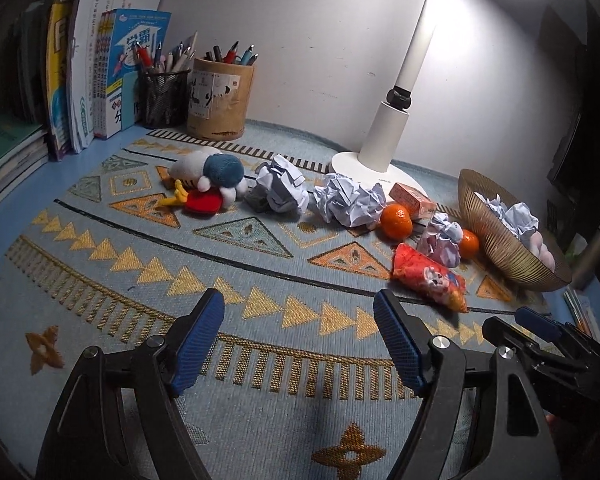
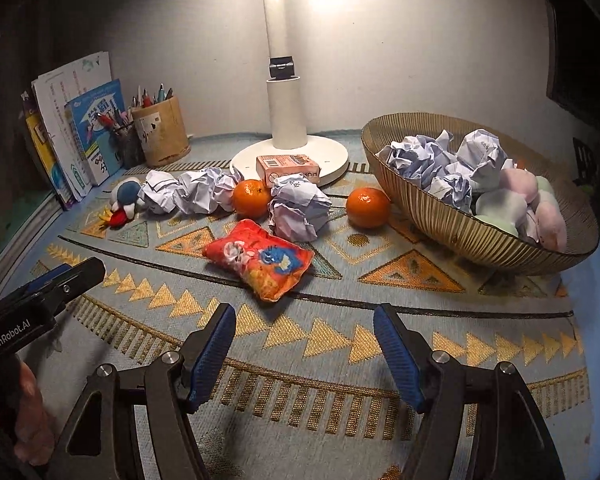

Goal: Organize objects
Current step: 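Move both grippers back toward the plush toy and snack bag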

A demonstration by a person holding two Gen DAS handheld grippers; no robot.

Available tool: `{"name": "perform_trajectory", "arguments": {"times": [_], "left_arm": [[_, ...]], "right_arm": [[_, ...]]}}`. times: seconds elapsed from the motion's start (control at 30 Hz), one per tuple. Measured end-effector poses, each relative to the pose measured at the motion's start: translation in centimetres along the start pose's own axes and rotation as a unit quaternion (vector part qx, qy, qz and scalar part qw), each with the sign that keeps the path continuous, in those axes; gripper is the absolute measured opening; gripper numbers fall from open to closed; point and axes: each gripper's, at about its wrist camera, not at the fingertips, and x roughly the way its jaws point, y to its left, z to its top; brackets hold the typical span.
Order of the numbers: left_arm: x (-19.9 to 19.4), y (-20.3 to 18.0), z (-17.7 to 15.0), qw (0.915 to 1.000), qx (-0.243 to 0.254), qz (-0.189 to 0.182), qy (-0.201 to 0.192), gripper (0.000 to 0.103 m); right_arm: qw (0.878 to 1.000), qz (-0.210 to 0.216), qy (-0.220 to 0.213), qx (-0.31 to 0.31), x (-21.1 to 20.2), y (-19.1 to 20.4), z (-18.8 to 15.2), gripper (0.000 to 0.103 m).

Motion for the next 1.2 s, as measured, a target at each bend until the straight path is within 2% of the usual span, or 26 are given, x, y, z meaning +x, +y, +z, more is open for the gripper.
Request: {"name": "perform_trajectory", "arguments": {"times": [0.03,0.13,0.17,0.83,0.9,0.97,1.07,1.13,1.2], "left_arm": [[0.0,0.1,0.0,1.0,-0.001,0.0,0.0,0.075],[-0.1,-0.2,-0.1,1.0,0.004,0.0,-0.001,0.075],[0.0,-0.3,-0.1,1.0,0.006,0.001,0.0,0.075],[0.1,0.0,-0.1,1.0,-0.001,-0.003,0.005,0.075],[0.6,0.7,0.3,0.9992,-0.016,-0.025,0.027,0.076],[1.5,2.6,1.4,0.9952,-0.047,-0.064,0.058,0.076],[3.1,5.6,4.4,0.9955,-0.054,-0.041,0.067,0.076],[4.5,7.1,6.3,0.9971,-0.047,0.0,0.06,0.076],[6.4,8.2,7.9,0.9967,-0.045,0.026,0.063,0.076]], "right_arm": [[1.0,-0.001,0.0,-0.002,0.0,0.1,0.0,0.071],[1.0,-0.005,-0.007,-0.005,-0.3,0.1,0.0,0.084],[1.0,-0.006,-0.009,-0.005,-0.3,0.1,-0.1,0.085],[1.0,-0.011,-0.005,-0.017,0.1,0.6,0.0,0.085],[1.0,-0.005,0.003,-0.012,0.4,0.4,0.3,0.085],[0.999,0.026,0.026,-0.005,1.5,0.1,1.0,0.085],[0.998,0.046,0.052,-0.001,3.6,0.0,2.2,0.085],[0.996,0.058,0.065,-0.008,4.8,0.3,2.8,0.085],[0.996,0.053,0.065,-0.018,5.6,0.8,3.4,0.085]]}}
